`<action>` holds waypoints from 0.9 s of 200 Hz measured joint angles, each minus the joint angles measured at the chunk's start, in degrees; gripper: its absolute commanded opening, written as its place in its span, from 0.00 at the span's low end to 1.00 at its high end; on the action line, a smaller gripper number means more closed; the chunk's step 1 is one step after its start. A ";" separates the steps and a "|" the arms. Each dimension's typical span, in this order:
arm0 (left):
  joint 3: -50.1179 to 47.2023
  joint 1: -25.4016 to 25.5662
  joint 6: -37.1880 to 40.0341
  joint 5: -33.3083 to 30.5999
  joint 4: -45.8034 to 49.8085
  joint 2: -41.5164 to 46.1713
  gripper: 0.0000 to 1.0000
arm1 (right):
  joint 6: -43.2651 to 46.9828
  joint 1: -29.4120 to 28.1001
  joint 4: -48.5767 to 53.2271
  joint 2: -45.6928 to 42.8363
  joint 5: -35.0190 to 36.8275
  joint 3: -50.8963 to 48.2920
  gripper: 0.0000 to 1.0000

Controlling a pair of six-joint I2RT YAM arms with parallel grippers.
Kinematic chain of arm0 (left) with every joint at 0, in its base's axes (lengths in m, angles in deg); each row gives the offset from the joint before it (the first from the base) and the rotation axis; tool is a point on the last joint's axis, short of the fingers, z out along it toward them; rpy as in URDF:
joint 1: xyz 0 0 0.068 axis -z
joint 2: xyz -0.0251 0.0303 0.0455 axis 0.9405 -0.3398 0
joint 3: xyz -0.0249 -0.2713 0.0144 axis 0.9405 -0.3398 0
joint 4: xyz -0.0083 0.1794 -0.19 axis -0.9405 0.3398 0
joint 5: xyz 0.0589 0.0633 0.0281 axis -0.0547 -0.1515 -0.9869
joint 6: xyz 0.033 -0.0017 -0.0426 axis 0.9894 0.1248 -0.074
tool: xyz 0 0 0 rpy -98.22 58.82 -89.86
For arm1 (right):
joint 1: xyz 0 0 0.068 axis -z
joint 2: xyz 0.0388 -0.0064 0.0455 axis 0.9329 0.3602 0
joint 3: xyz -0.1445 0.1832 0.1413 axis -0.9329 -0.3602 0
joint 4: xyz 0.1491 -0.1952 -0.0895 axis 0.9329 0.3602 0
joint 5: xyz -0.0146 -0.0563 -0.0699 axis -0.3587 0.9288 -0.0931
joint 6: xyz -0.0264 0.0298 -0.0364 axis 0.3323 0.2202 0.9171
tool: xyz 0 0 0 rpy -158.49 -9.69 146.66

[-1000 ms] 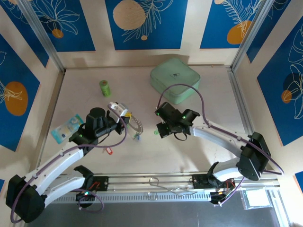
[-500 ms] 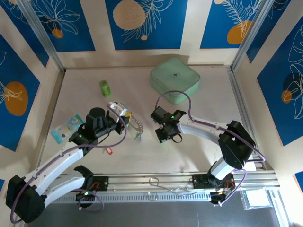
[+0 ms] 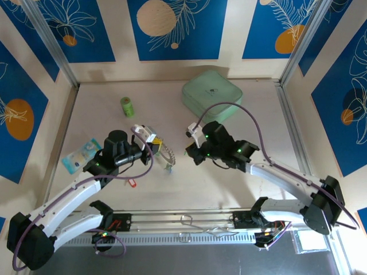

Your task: Put the keys on the keyring

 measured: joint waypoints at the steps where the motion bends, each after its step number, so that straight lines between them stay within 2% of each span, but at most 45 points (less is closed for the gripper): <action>1: 0.04 0.02 -0.04 0.17 0.02 0.00 0.00 | 0.35 0.17 -0.39 -0.24 -0.42 -0.07 0.00; 46: 0.63 0.00 -2.45 8.79 0.57 0.04 0.00 | 9.84 5.46 -9.11 -4.07 -15.63 -1.18 0.00; 85: 1.14 0.02 -6.08 16.04 0.85 0.04 0.00 | 20.39 5.88 -13.40 -5.07 -28.17 -2.80 0.00; 108: 1.33 0.00 -9.01 19.52 -1.03 0.07 0.00 | 24.57 5.70 -15.15 -5.09 -33.18 -3.41 0.00; 144: 1.33 0.02 -14.08 24.59 -5.77 -0.20 0.00 | 28.96 4.37 -18.03 -5.11 -35.41 -3.43 0.00; 180: 1.31 0.02 -18.91 27.30 -8.96 -2.12 0.00 | 33.73 1.95 -20.44 -5.97 -30.36 -5.62 0.00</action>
